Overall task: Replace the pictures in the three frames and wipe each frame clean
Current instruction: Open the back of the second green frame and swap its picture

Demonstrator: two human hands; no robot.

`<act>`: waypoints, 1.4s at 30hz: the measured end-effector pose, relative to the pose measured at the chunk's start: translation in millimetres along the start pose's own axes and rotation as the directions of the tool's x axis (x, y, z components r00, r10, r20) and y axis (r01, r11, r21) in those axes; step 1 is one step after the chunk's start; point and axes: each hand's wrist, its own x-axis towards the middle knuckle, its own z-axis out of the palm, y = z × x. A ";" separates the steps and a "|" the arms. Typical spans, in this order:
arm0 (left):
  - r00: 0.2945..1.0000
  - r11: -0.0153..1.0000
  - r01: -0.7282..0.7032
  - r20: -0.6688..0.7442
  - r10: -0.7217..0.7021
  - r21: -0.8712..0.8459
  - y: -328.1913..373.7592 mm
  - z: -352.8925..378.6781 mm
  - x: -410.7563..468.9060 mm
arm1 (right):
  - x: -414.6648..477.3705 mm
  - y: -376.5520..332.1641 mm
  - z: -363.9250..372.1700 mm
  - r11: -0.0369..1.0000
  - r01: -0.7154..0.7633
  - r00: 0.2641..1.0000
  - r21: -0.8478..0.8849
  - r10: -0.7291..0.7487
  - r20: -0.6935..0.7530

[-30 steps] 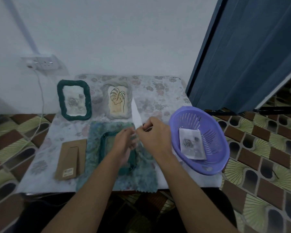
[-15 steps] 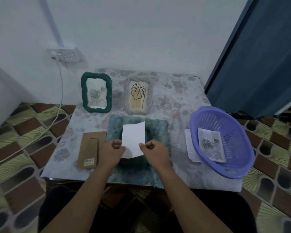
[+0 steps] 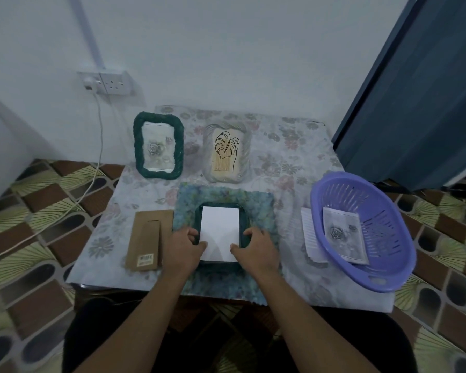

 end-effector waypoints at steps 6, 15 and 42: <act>1.000 0.999 0.001 0.007 -0.001 0.050 -1.4 0.1 0.5 | 2.7 0.3 3.6 1.000 -0.013 0.999 0.024 0.013 0.030; 0.999 0.999 -0.017 0.039 0.015 0.051 -4.0 1.7 -0.3 | 1.9 0.6 9.2 0.998 -0.024 1.000 0.050 0.023 0.015; 1.000 1.000 -0.024 0.016 0.024 -0.003 4.1 -12.5 -0.1 | -3.5 -25.0 5.9 0.970 0.130 0.991 0.205 -0.125 -0.038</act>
